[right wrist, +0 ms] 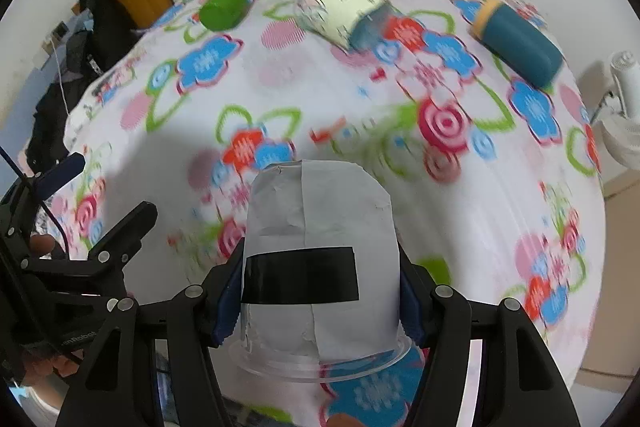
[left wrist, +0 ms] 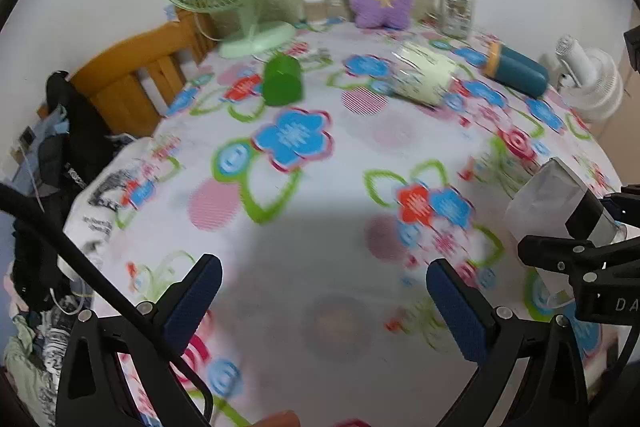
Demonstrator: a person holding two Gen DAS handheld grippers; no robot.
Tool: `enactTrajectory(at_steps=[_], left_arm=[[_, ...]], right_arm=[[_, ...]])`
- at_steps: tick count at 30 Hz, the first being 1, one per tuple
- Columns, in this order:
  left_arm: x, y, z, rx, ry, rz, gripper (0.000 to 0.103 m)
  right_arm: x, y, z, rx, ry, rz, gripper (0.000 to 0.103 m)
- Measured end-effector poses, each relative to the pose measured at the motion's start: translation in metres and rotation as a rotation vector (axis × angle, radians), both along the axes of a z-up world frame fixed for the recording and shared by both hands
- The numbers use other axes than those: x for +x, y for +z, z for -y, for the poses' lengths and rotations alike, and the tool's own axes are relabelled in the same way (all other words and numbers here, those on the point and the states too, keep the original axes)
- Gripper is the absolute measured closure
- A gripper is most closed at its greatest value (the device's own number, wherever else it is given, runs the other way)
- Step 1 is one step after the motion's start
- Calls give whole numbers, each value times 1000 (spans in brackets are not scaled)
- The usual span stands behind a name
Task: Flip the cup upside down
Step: 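Lift the white cup with the right gripper and carry it toward the left gripper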
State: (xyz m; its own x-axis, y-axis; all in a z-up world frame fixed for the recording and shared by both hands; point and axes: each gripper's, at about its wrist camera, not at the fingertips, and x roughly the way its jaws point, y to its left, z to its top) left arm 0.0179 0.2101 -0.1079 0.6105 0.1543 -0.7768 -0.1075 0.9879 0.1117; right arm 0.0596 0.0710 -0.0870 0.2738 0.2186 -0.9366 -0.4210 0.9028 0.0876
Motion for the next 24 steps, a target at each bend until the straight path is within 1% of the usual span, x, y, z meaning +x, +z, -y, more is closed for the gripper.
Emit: enactTrajectory(at_steps=[5,10,15,20,24], left_arm=[[-14,-9,14,-44,-27,-21,0],[-21,-13,24,-66,-38,-30,0],[-19,-14,36,-45,-81,-37,0],[-13,-18,43,-38,-161,-68,0],[-10,-21,50,-8,-219,-97,0]], right_arm=[[-15,-4,14,-29,-8,-15,36],[-17,-9,24,-44,-23,-20,36],[-18,-12,32,-53,-36,-28,36],[-18,-18,38,-65,-40,-40,36],[-17,-20,39,-61,-39,-44,36]])
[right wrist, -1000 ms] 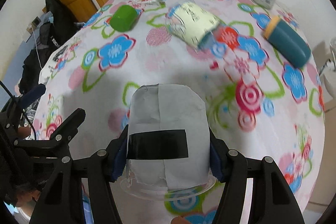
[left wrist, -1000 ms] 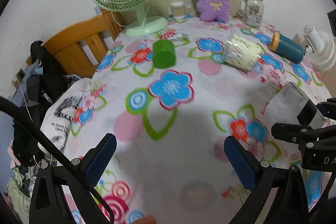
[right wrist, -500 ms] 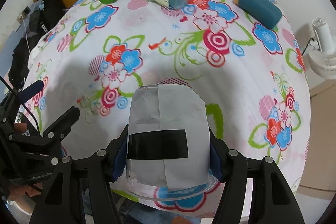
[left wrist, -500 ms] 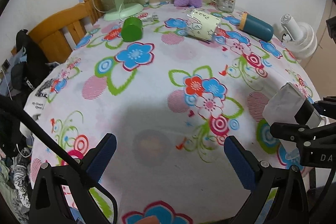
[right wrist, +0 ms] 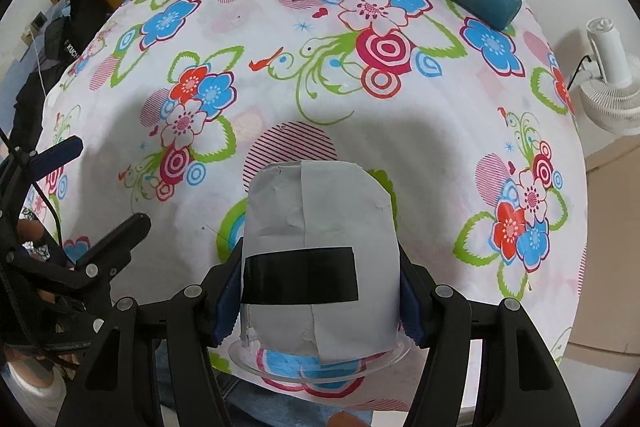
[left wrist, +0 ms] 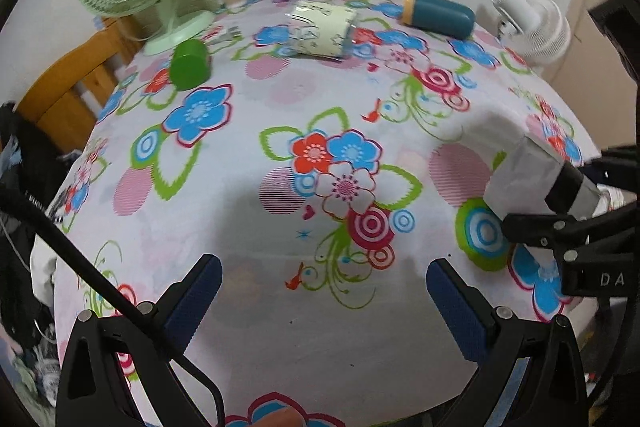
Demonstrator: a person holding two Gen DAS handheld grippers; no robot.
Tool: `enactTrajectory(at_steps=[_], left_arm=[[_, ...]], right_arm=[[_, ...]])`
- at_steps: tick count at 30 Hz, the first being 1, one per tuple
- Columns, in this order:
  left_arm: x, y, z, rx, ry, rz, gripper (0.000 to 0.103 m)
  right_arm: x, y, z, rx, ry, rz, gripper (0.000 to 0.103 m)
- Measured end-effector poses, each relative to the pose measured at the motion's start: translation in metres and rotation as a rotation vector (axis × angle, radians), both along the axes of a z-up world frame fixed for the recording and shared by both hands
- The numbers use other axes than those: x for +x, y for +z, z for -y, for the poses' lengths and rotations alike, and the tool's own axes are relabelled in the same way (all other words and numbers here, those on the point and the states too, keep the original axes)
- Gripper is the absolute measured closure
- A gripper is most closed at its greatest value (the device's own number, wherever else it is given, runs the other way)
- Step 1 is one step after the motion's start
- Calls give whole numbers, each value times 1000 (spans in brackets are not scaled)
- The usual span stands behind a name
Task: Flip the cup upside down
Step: 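Lift the white cup with the right gripper and carry it toward the left gripper, then bring the white cup to the left gripper while the left gripper closes on it and the right releases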
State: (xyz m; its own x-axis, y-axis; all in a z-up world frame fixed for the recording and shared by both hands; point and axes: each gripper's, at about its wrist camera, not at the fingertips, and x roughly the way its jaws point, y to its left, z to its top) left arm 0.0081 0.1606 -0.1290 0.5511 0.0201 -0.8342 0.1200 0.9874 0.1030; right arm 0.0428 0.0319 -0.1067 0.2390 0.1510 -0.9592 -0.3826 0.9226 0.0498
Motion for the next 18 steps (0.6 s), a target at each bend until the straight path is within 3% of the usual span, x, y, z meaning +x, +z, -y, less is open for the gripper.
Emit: enactTrajectory(at_steps=[3,7,18], left_arm=[[0,-2,3,0,-35,-14,0],[-1,-4,6,-3,-55,-28,0],[-1,14,14,-46,-78,-21,0]], right_arm=[[-1,0,-1,-1,18,0,32],[1,0,0,33,23,-22,16],[-7,38,21,85,38,85,11]])
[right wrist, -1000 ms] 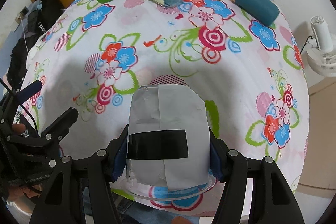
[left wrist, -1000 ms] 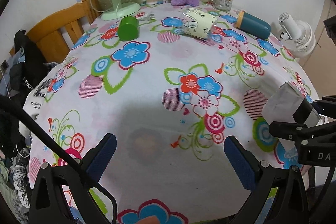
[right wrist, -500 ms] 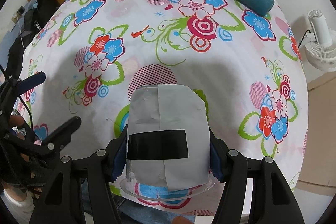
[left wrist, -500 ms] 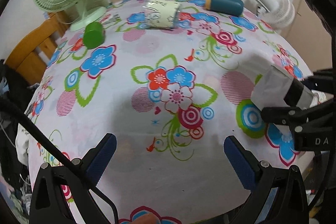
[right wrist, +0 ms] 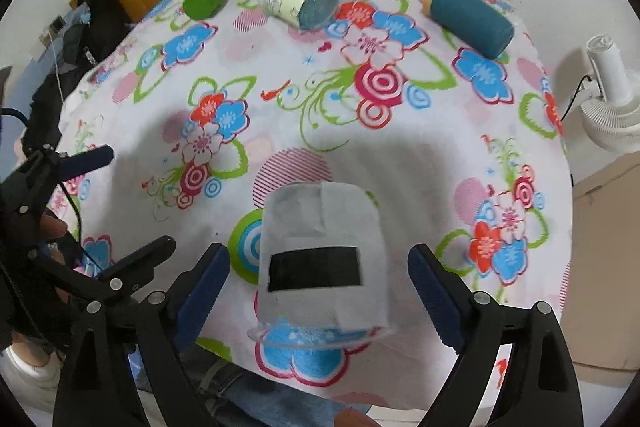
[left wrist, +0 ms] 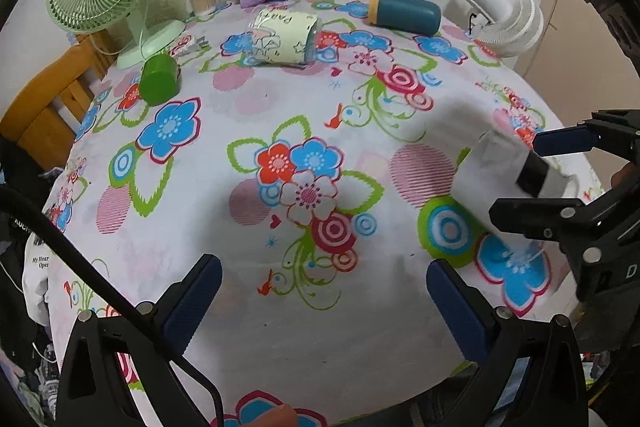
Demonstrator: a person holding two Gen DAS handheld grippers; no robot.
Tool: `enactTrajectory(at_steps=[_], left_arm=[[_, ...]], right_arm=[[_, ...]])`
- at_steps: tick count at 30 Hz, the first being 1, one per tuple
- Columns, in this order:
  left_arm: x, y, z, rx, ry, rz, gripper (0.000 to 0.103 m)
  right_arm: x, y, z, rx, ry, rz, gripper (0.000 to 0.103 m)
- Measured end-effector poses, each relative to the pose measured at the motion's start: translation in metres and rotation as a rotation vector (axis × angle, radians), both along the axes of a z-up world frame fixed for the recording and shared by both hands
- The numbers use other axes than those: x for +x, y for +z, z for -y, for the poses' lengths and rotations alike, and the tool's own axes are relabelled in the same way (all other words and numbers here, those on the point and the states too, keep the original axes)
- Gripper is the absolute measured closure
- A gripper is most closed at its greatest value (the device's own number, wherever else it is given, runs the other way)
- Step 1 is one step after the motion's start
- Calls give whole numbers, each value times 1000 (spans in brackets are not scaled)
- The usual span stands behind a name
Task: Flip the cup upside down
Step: 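Bring the white cup to the left gripper while the left gripper closes on it and the right releases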
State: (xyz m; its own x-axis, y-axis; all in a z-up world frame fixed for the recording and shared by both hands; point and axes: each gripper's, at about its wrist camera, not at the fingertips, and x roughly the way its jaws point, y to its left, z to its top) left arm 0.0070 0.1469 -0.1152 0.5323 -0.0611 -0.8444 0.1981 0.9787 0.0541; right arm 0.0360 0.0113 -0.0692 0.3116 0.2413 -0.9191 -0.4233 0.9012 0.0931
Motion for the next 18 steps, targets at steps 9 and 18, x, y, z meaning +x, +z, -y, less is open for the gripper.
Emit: enactTrajectory(at_steps=[9,18], left_arm=[[8,25,20,-178,19,-35,0],[27,35,59,-317,102,-80,0]], right_arm=[[-12,46,74,64,-77,181,10],[-11,32,149,79,-209,188,7]])
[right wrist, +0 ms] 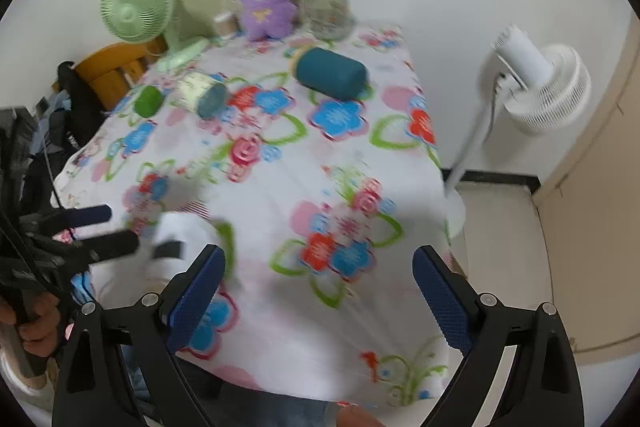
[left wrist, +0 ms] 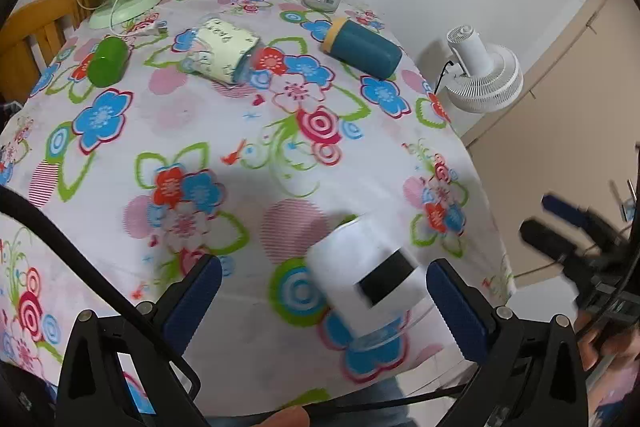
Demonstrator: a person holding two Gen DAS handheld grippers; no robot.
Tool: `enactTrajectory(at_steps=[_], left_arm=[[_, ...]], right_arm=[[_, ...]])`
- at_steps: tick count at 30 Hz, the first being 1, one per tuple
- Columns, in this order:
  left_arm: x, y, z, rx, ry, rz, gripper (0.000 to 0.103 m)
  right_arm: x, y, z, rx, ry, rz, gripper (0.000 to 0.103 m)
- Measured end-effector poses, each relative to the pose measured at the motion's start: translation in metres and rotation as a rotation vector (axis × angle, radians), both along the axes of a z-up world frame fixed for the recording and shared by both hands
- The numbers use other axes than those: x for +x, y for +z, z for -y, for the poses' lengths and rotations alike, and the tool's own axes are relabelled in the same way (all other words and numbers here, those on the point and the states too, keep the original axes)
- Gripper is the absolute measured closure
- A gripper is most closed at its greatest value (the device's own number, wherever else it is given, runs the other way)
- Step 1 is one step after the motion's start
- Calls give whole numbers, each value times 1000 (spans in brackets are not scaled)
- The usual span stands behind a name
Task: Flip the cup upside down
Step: 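Bring the white cup to the left gripper while the left gripper closes on it and the right releases, then rotate the held white cup with the left gripper until it stands on its end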
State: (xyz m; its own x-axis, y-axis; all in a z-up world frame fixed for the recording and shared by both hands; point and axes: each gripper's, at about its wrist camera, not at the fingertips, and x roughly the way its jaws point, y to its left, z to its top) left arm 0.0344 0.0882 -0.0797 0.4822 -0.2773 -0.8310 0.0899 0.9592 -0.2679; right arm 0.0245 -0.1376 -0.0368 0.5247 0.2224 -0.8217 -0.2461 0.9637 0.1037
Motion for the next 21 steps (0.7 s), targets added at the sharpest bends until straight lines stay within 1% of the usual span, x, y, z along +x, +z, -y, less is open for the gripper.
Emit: enactTrajectory(at_steps=[5,10,14,17,21], left_arm=[[10,-4,24,-23,20,-35,0],[21,-19,40,-30,37,-105,0],[26,-27,46,-17,49,-142,0],[29,-33,49,-15,36,-175,0],[30,-38,50,-5,62,-199,0]], right_arm=[[1,-21,23,19,-35,-35,7],[1,-35,37,19,-59,-51,7],[3,-43,43,36,-65,-63,7],[5,-49,45,56,-61,-73,7],[8,-54,43,78,-53,-83,7]])
